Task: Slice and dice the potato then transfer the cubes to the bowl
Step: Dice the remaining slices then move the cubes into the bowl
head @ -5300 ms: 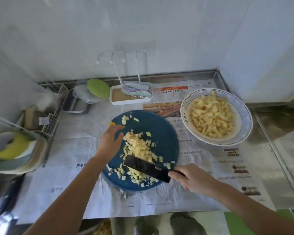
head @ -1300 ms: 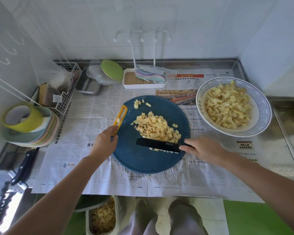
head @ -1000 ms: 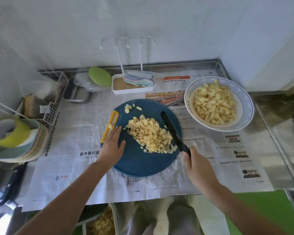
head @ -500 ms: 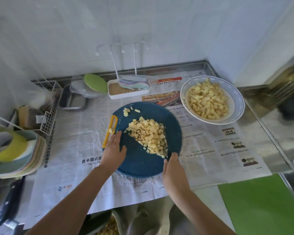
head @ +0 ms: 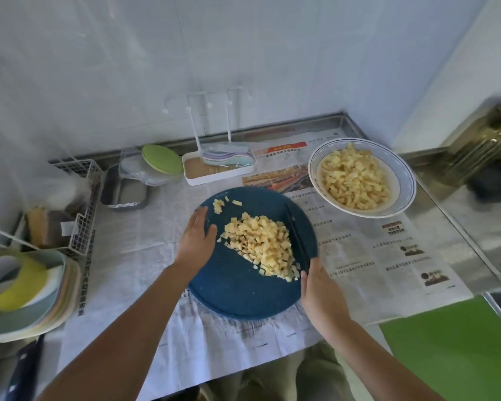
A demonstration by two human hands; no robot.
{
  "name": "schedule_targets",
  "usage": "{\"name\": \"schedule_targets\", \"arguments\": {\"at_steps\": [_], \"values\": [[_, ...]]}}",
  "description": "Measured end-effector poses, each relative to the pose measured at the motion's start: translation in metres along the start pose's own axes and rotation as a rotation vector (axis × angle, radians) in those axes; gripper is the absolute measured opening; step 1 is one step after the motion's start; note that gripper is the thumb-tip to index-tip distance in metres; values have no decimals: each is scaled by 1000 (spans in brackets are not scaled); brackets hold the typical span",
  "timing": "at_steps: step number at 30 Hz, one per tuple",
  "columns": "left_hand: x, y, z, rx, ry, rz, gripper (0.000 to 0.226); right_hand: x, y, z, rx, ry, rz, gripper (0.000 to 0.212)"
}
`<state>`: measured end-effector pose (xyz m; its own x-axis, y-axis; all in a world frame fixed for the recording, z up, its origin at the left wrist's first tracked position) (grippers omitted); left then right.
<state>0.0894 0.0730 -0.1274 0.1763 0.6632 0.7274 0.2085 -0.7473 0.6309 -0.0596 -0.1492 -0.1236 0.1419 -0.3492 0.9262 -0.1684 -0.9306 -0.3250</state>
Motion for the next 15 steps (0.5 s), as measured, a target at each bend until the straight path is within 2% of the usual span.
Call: {"name": "schedule_targets", "arguments": {"at_steps": [3,6,9,15], "values": [[-6,6,30,0,-77,8,55,-7,0,-9,55,-2,75,36],[-14,10,54,-9,-162,7,54,-3,8,-16,50,79,133,30],[-23,20,59,-88,-184,28,48,7,15,-21,59,122,163,27],[-40,34,42,-143,-283,-99,43,20,28,-11,56,128,184,19]]}}
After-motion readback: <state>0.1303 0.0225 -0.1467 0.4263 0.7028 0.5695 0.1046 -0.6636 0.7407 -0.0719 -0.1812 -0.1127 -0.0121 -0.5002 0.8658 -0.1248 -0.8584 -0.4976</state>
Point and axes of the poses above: each hand's wrist, its own z-axis towards the middle knuckle, its own x-axis out of the back of the hand, y = z × x, the point moved 3 cm from there along z, towards the middle knuckle, and after that the axes turned 12 degrees about x, right-handed, at the moved point
